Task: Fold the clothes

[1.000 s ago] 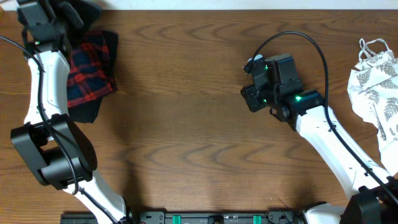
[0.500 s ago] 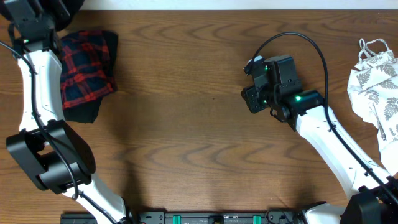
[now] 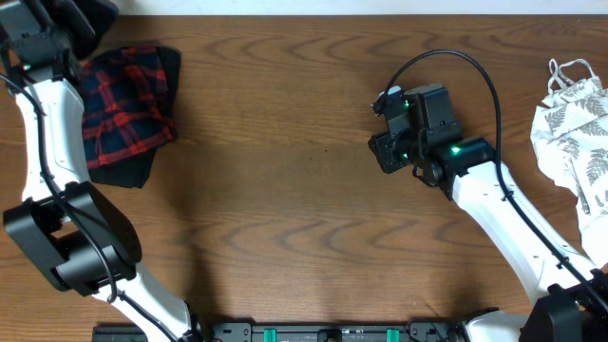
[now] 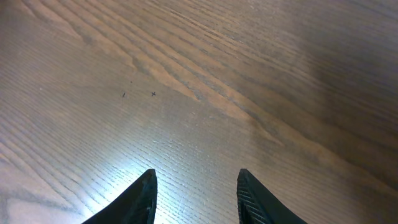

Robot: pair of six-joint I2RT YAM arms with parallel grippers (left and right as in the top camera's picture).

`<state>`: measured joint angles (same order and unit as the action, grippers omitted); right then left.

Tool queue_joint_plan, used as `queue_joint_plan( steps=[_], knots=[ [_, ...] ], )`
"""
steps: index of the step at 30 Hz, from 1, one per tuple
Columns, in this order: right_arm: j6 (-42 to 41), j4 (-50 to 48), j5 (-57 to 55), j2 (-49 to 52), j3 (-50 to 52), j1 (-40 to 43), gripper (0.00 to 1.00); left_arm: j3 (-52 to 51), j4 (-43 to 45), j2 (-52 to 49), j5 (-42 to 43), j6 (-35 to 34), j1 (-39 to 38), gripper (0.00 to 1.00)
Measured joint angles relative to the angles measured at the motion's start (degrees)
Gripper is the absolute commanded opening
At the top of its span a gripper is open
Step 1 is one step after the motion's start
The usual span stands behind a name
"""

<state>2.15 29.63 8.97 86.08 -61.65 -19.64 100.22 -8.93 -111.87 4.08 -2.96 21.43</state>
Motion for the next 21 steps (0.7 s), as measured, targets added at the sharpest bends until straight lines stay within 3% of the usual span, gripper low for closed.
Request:
queue_joint_plan(
  steps=[9,21],
  knots=[
    [0.00,0.13,-0.02,0.00,0.00,0.00,0.40,0.00,-6.34,-5.64,3.13,1.36,1.14,0.06],
    [-0.02,0.57,0.00,0.00,0.00,0.00,0.40,0.00,4.92,-6.27,11.02,8.83,2.95,0.06]
  ],
)
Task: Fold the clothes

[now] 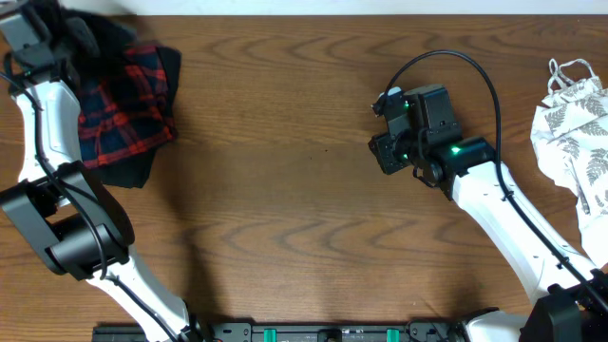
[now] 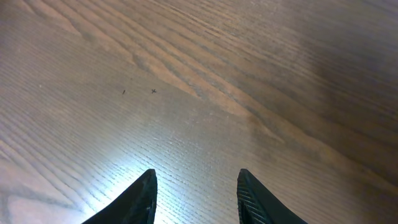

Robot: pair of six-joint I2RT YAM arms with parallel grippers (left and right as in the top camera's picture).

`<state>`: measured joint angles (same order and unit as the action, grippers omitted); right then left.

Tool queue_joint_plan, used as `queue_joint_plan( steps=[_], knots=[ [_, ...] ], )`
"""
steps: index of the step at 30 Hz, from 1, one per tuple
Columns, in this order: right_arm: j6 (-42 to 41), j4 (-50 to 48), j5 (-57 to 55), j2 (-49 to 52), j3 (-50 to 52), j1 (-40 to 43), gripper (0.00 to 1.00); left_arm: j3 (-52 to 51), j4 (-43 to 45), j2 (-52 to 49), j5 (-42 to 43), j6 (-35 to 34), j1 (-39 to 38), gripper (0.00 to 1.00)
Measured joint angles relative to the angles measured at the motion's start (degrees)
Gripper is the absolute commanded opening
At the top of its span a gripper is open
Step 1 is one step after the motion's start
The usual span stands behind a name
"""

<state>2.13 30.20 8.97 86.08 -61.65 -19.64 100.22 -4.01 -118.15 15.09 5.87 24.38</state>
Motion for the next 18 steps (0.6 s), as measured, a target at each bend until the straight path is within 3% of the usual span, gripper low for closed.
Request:
queue_joint_plan(
  steps=[7,18],
  knots=[
    [0.00,0.00,0.00,0.00,0.00,0.00,0.40,0.02,-1.16,0.00,1.46,0.37,0.02,0.06],
    [-0.02,0.00,-0.02,0.00,0.00,0.00,0.40,0.39,-30.21,0.00,1.55,-2.01,0.37,0.06]
  ],
)
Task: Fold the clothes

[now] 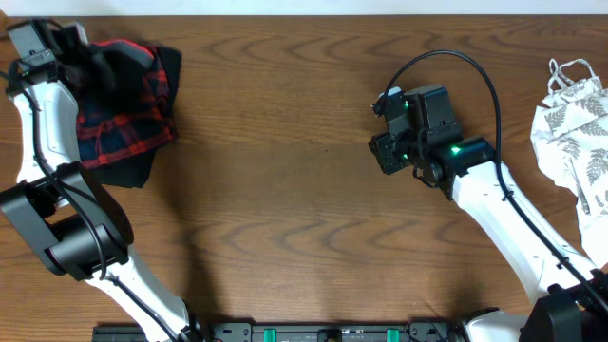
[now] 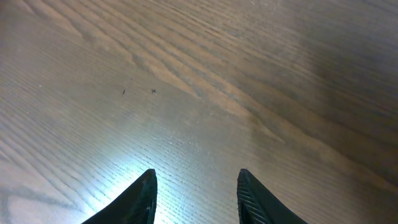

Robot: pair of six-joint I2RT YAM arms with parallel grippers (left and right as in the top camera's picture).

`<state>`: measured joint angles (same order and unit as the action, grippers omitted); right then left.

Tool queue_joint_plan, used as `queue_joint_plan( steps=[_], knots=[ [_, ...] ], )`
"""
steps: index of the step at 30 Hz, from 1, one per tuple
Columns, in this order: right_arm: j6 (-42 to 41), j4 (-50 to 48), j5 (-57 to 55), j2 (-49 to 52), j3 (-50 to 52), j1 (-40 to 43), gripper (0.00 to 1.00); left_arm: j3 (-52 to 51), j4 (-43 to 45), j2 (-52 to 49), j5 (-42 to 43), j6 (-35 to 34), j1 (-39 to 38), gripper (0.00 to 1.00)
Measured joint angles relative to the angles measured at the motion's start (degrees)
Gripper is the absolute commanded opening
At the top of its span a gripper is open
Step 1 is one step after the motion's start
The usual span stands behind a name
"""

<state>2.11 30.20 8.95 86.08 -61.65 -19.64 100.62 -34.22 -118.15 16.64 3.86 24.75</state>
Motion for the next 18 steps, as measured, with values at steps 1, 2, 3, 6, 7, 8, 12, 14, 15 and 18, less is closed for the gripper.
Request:
queue_joint_plan(
  steps=[1,2,3,6,7,8,12,14,15,18],
  knots=[
    [0.00,0.07,0.02,0.00,0.00,0.00,0.40,0.02,-2.05,0.00,-0.02,-0.48,0.00,0.06],
    [0.00,0.20,0.02,0.00,0.00,0.00,0.40,0.09,-4.02,0.00,-0.02,-1.16,0.00,0.06],
    [0.00,0.24,0.00,0.00,0.00,0.00,0.40,0.09,-5.66,0.00,-0.04,-1.73,0.00,0.06],
    [0.00,0.70,0.00,0.00,0.00,0.00,0.40,0.24,-10.71,0.00,1.38,-3.69,0.02,0.06],
    [0.00,0.81,0.02,0.00,0.00,0.00,0.40,0.24,-12.17,0.00,2.49,-4.13,0.07,0.06],
    [0.00,0.83,0.00,0.00,0.00,0.00,0.40,0.24,-13.20,0.00,3.39,-4.33,0.11,0.06],
    [0.00,1.01,0.00,0.00,0.00,0.00,0.40,0.26,-15.52,0.00,6.34,-5.64,0.28,0.06],
    [0.00,1.51,0.00,0.00,0.00,0.00,0.40,0.26,-15.32,0.09,7.17,-6.01,0.48,0.06],
    [0.00,1.73,0.00,0.00,0.00,0.00,0.40,0.24,-15.04,0.22,7.39,-6.23,0.61,0.06],
    [0.00,1.88,0.00,0.00,0.00,0.00,0.40,0.24,-11.78,1.33,7.80,-6.73,0.96,0.06]
  ],
)
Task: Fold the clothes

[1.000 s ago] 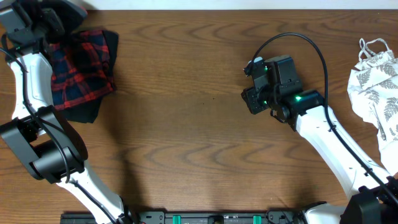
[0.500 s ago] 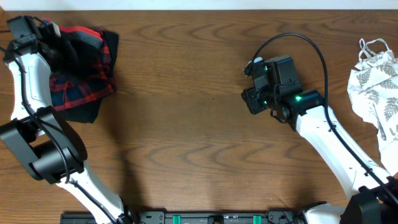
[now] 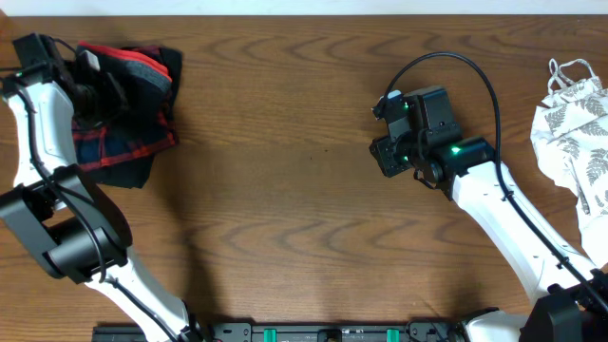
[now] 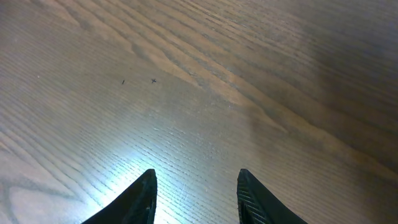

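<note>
A red and navy plaid garment (image 3: 122,133) with a black underside lies bunched at the table's far left. Its upper part is turned over, showing a red and grey edge (image 3: 142,59). My left gripper (image 3: 103,87) sits on that turned part, shut on the cloth. A white leaf-print garment (image 3: 575,133) lies crumpled at the right edge. My right gripper (image 4: 196,177) hangs open over bare wood right of the middle, its overhead position (image 3: 385,157) far from both garments.
The brown wooden table (image 3: 285,209) carries two tiny dark specks (image 4: 138,81) ahead of the right fingers. A black cable (image 3: 475,71) loops above the right wrist. A black rail (image 3: 313,332) runs along the near edge.
My left gripper has moved a little right and toward me, drawing the garment's top part further over itself, so a red and grey edge now shows. The right gripper shifted only slightly.
At first my left gripper was at the garment's far left corner, the plaid lying spread out. It then rose with cloth at the corner, and then had it partly over the plaid. Now the top part is turned over. The right gripper stayed open over bare wood throughout.
</note>
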Robot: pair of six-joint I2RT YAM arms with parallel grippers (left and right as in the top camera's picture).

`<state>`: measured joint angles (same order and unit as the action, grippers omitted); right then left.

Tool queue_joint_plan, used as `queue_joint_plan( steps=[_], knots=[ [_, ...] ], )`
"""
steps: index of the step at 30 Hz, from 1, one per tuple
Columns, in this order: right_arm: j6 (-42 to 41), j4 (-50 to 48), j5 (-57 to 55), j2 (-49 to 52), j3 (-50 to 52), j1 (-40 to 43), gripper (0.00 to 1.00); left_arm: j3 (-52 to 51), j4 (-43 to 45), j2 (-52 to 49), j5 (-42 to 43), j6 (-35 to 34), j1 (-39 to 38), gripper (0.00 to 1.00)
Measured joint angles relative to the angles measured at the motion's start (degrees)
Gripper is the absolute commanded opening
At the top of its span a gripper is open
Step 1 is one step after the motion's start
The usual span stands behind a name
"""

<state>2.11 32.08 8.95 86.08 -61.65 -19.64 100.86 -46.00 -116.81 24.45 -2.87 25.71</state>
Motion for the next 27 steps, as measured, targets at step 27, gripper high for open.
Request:
queue_joint_plan(
  steps=[27],
  knots=[
    [0.00,1.07,0.02,0.00,0.00,0.00,0.40,0.42,25.79,-0.70,-7.26,-2.67,-1.49,0.06]
  ],
)
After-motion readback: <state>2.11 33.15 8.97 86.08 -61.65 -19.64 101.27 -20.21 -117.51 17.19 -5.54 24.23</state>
